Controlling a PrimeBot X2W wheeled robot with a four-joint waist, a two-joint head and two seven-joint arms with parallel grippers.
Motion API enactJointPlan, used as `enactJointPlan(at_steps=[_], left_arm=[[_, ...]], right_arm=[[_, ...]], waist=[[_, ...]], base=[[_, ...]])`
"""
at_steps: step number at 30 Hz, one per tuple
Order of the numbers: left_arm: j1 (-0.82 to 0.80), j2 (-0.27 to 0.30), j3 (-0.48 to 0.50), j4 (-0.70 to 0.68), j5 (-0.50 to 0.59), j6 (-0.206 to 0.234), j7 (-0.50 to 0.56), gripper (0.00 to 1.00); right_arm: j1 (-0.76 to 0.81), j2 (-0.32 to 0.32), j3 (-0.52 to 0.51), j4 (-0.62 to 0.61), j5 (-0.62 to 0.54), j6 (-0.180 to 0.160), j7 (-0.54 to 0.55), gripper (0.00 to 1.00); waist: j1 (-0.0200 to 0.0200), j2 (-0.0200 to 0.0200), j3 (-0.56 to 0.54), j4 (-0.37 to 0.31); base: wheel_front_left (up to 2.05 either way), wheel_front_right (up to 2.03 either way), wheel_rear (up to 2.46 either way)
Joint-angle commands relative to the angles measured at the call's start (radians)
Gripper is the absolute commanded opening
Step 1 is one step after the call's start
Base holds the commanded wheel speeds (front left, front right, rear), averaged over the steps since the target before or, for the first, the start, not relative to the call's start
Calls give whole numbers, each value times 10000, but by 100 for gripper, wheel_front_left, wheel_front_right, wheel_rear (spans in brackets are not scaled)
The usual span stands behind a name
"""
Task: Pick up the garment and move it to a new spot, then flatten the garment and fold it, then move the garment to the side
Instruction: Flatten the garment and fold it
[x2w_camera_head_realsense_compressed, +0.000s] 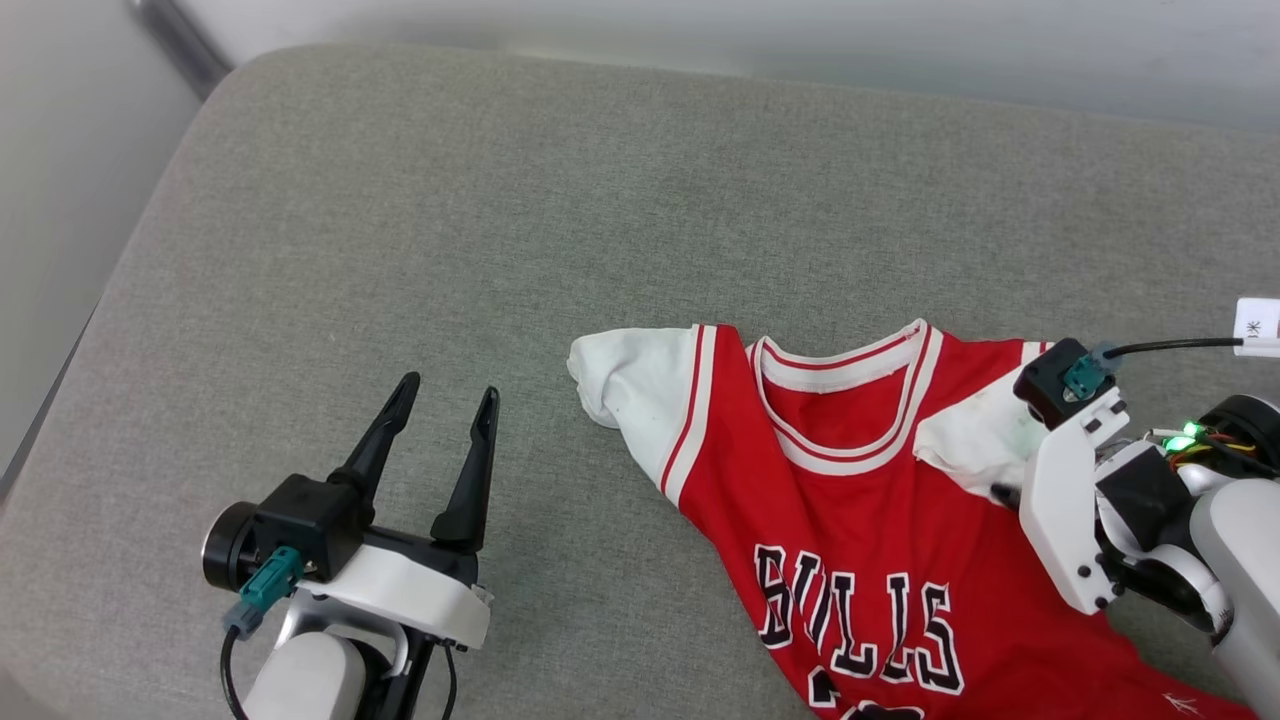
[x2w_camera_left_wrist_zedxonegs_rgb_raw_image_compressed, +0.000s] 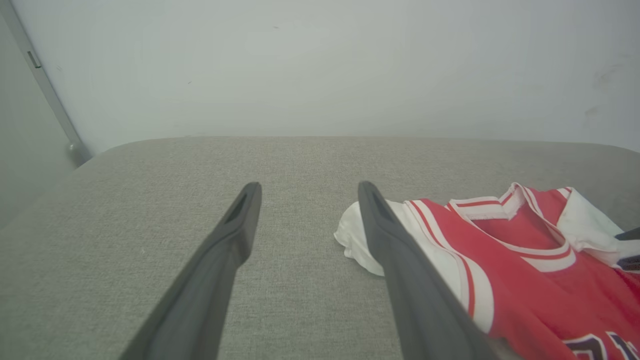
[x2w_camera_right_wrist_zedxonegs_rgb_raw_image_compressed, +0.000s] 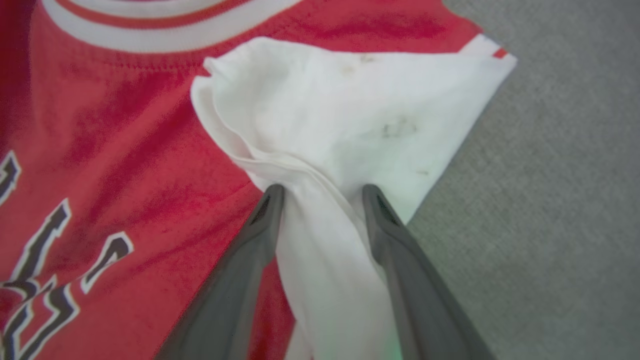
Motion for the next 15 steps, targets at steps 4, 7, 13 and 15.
enactJointPlan(at_steps=[4, 7, 13, 15], left_arm=[[98, -114, 223, 140, 149, -90, -24, 100], [145, -152, 336, 206, 190, -165, -24, 100], [262, -213, 507, 229, 335, -219, -23, 100], [281, -212, 566, 207, 360, -229, -23, 100]], right_arm=[[113, 301, -421, 156, 202, -7, -556, 0], [341, 512, -910, 57, 366, -7, -855, 0], [1016, 886, -2598, -132, 553, -7, -1471, 0], [1308, 1144, -3366, -117, 712, -7, -1649, 0]], waist=[[-1, 0, -125, -177], [-1, 0, -259, -403], [-1, 0, -432, -882], [-1, 0, -420, -1028]], base=[[0, 0, 0], [0, 0, 0], [0, 0, 0], [0, 0, 0]])
